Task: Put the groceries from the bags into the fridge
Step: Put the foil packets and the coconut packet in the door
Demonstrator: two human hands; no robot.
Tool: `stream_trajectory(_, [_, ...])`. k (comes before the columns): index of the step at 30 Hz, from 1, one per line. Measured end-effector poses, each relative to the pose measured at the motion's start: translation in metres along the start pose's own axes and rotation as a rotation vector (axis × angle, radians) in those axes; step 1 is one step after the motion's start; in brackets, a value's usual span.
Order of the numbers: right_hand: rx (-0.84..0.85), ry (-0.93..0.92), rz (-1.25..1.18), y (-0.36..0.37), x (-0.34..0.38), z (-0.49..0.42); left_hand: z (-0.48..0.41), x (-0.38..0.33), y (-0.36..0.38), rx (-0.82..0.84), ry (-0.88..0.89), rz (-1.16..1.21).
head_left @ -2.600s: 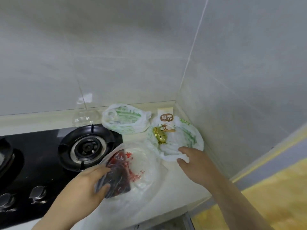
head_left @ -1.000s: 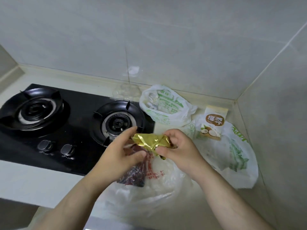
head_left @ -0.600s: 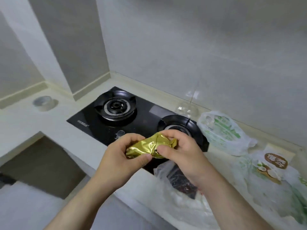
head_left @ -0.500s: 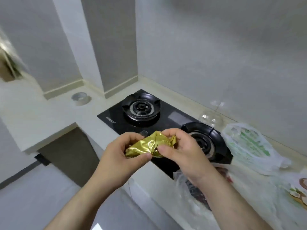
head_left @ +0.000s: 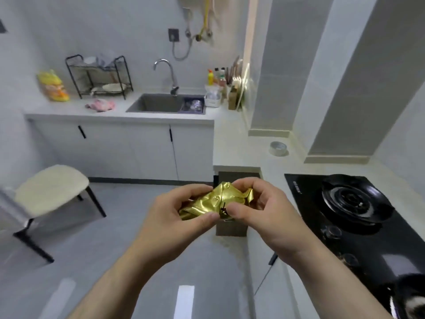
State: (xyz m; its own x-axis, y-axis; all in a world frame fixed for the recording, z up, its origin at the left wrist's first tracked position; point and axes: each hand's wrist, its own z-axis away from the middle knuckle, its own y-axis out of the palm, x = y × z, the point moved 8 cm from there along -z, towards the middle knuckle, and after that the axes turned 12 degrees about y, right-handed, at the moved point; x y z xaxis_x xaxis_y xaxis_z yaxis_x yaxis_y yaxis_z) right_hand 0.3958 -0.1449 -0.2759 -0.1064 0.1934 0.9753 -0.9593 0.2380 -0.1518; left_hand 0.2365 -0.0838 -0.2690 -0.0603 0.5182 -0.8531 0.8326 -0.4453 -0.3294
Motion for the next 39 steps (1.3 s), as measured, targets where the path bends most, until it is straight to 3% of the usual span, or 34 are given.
stream_trajectory(10, [0.488, -0.193, 0.037, 0.18, 0.062, 0.036, 0.142, -0.057, -0.143, -0.526, -0.099, -0.247])
stream_trajectory(18, [0.703, -0.332, 0.044, 0.293, 0.116, 0.06, 0.204, -0.093, -0.234, -0.8, -0.072, -0.309])
stream_trajectory(39, [0.644, -0.451, 0.187, 0.531, 0.168, 0.037, 0.261, -0.043, -0.469, -0.831, -0.068, -0.348])
